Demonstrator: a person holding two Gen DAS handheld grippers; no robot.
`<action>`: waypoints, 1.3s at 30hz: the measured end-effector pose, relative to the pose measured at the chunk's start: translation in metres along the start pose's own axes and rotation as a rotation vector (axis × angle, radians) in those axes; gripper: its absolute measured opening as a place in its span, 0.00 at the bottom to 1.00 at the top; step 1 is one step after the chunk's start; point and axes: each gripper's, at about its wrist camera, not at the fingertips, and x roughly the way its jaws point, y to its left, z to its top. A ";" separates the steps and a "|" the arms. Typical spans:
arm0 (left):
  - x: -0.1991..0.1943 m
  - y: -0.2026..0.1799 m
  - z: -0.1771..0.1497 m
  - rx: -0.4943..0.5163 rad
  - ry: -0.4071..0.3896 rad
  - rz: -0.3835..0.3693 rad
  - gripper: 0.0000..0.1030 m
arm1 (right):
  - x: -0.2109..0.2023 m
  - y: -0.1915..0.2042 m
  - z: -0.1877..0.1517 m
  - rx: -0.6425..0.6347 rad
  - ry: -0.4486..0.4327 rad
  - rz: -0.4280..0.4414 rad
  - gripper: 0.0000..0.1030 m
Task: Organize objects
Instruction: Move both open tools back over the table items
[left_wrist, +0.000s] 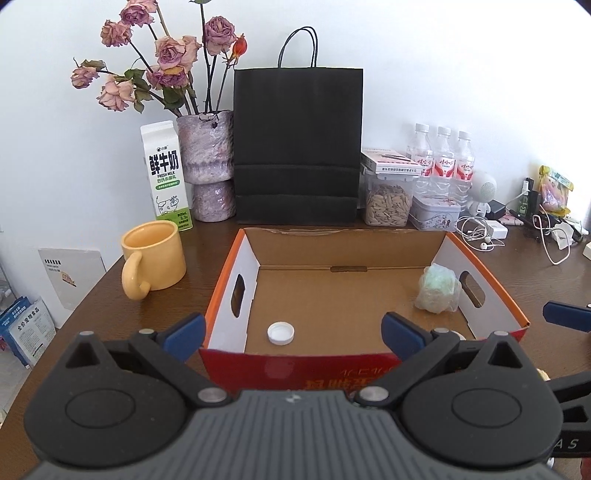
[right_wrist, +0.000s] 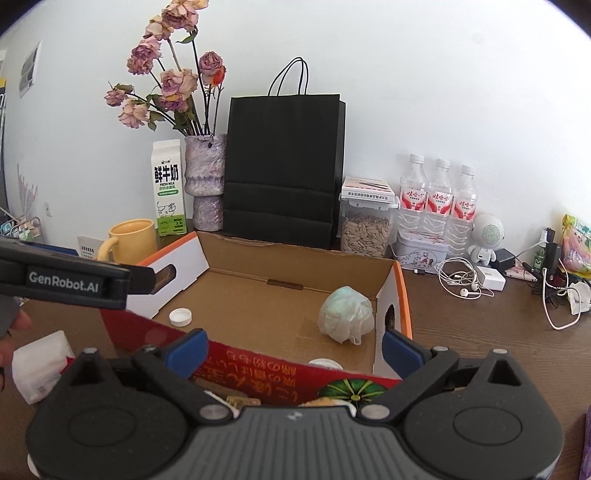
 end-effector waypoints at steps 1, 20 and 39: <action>-0.006 0.001 -0.003 -0.001 -0.001 0.002 1.00 | -0.005 0.000 -0.003 0.000 0.002 -0.003 0.98; -0.088 0.014 -0.052 -0.012 0.021 0.015 1.00 | -0.092 0.018 -0.042 -0.014 0.006 -0.009 0.98; -0.087 0.026 -0.116 -0.011 0.173 0.015 1.00 | -0.101 0.017 -0.092 0.022 0.109 -0.007 0.98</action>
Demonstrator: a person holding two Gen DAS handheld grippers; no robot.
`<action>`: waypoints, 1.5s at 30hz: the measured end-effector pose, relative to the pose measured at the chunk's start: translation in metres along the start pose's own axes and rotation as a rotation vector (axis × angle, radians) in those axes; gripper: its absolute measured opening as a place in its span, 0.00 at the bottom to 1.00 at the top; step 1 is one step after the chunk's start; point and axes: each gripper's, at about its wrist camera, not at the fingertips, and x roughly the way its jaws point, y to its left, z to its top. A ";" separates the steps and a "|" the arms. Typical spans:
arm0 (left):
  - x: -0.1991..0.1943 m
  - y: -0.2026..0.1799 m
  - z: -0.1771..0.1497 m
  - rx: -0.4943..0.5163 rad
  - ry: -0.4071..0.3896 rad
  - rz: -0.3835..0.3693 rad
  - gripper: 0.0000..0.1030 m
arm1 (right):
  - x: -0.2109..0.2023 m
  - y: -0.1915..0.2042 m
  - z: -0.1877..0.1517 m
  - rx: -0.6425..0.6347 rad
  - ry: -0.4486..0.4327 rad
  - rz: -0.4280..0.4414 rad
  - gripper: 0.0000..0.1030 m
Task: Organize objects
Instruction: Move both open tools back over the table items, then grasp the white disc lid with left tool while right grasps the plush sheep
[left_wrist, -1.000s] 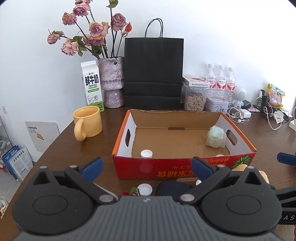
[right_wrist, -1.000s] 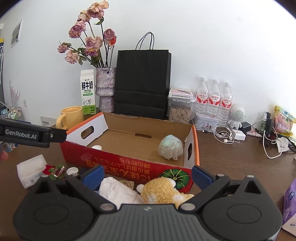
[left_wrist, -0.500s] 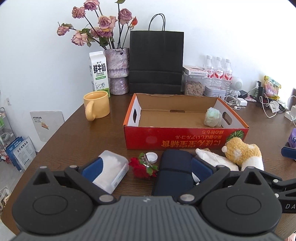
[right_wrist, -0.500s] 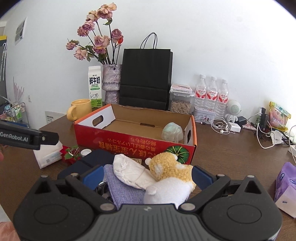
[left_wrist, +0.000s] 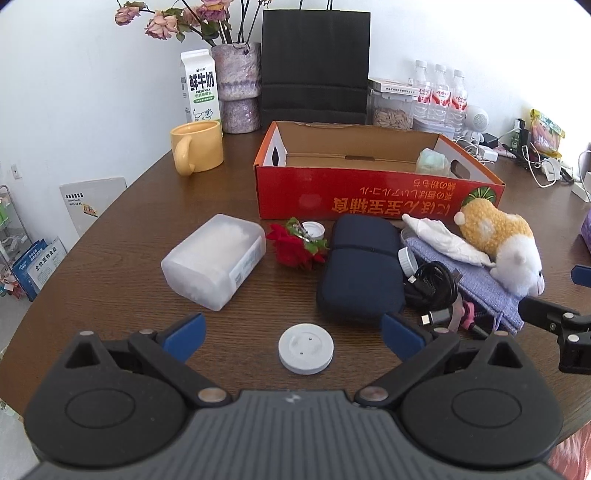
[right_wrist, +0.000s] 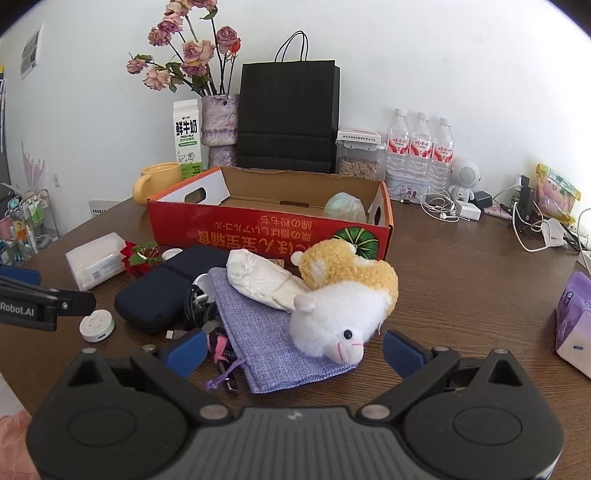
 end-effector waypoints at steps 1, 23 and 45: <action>0.002 0.000 -0.001 -0.001 0.004 0.000 1.00 | 0.001 -0.001 0.000 0.002 0.002 -0.003 0.98; 0.042 0.001 -0.013 -0.021 0.107 0.026 1.00 | 0.034 -0.020 -0.004 0.049 0.039 -0.022 0.98; 0.040 -0.004 -0.010 -0.008 0.067 0.000 0.49 | 0.070 -0.025 0.010 0.085 0.037 -0.057 0.98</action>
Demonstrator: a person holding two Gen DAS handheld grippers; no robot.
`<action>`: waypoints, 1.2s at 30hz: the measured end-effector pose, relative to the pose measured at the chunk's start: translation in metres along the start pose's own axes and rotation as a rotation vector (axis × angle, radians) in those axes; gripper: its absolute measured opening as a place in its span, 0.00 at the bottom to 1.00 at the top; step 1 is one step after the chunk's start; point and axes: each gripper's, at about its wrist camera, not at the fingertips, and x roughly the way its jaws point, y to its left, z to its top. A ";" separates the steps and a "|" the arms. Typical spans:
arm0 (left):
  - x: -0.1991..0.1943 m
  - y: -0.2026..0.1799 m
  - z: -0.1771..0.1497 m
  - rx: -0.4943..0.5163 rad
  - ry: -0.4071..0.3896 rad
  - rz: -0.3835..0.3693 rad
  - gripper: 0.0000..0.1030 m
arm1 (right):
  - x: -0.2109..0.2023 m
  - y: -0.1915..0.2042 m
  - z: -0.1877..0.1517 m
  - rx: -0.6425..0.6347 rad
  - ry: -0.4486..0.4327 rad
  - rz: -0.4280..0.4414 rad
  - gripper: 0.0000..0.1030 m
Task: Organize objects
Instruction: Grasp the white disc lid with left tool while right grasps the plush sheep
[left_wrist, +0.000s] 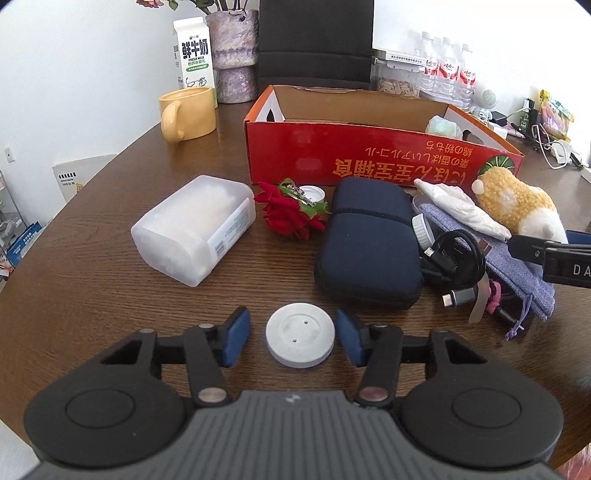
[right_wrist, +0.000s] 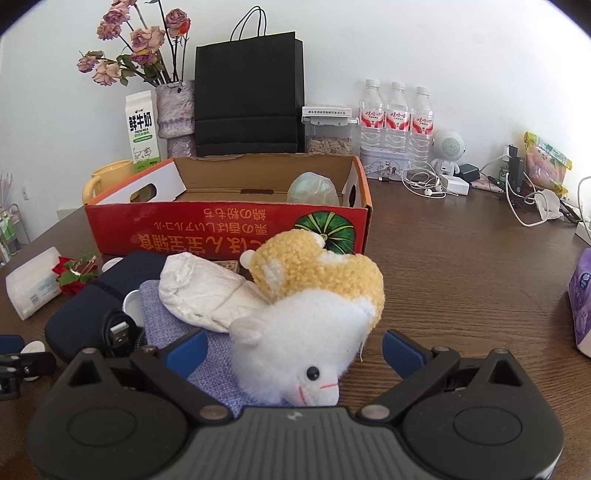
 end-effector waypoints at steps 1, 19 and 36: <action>0.000 0.000 0.000 -0.002 0.000 0.001 0.48 | 0.001 0.000 0.000 0.000 0.001 -0.004 0.97; -0.004 0.001 -0.001 -0.004 -0.008 -0.001 0.39 | -0.002 -0.010 -0.004 0.047 -0.014 -0.005 0.59; -0.030 0.001 0.019 0.001 -0.110 -0.010 0.39 | -0.032 -0.014 0.006 0.067 -0.113 0.002 0.53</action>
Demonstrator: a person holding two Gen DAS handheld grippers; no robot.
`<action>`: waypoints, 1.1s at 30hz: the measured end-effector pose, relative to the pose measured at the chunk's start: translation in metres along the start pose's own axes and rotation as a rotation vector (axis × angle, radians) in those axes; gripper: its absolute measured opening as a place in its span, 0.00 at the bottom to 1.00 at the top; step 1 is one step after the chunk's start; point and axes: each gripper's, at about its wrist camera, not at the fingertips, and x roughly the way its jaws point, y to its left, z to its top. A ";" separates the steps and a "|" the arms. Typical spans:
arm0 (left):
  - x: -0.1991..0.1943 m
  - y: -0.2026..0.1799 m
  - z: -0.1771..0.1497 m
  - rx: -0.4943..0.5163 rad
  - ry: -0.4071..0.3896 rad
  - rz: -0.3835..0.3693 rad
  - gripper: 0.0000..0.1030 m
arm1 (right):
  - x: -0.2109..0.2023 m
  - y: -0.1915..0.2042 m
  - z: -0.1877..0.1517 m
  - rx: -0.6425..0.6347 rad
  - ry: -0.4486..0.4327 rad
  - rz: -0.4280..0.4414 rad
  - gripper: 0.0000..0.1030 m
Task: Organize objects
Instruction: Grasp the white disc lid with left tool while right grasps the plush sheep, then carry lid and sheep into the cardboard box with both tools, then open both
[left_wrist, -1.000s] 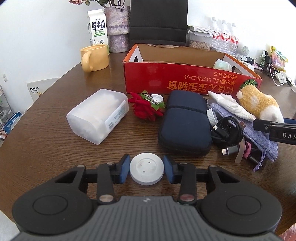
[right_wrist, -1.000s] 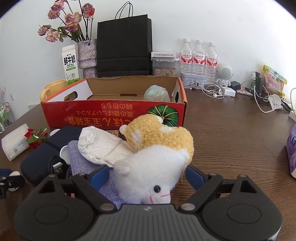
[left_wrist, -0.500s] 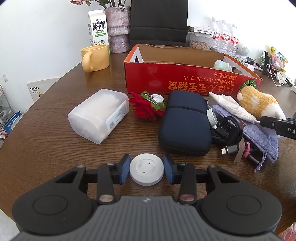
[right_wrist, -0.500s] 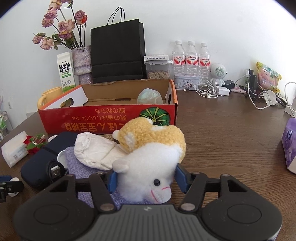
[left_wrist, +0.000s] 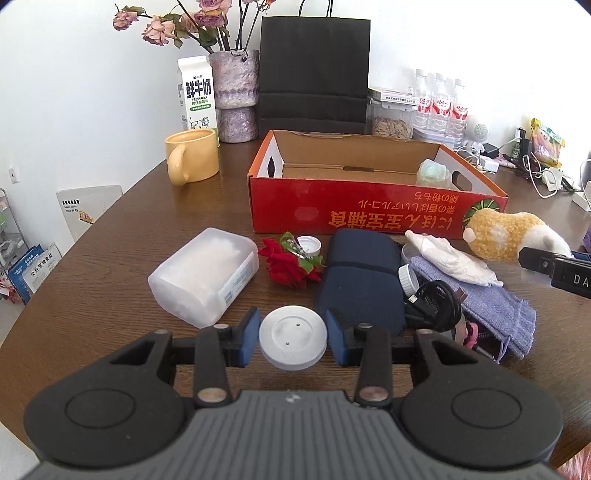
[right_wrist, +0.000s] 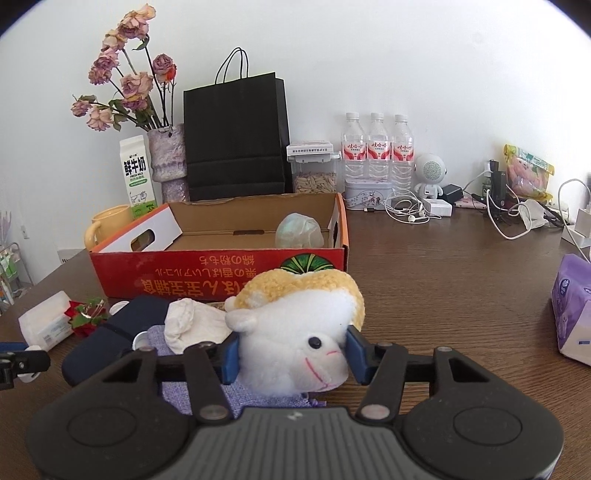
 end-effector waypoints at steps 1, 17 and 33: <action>-0.001 0.000 0.001 0.002 -0.005 -0.001 0.39 | -0.002 0.000 0.001 0.000 -0.003 0.001 0.53; -0.014 -0.006 0.036 0.019 -0.098 -0.013 0.39 | -0.030 0.010 0.022 -0.024 -0.102 0.025 0.53; 0.026 -0.019 0.095 0.006 -0.146 -0.036 0.39 | 0.012 0.024 0.067 -0.060 -0.163 0.073 0.53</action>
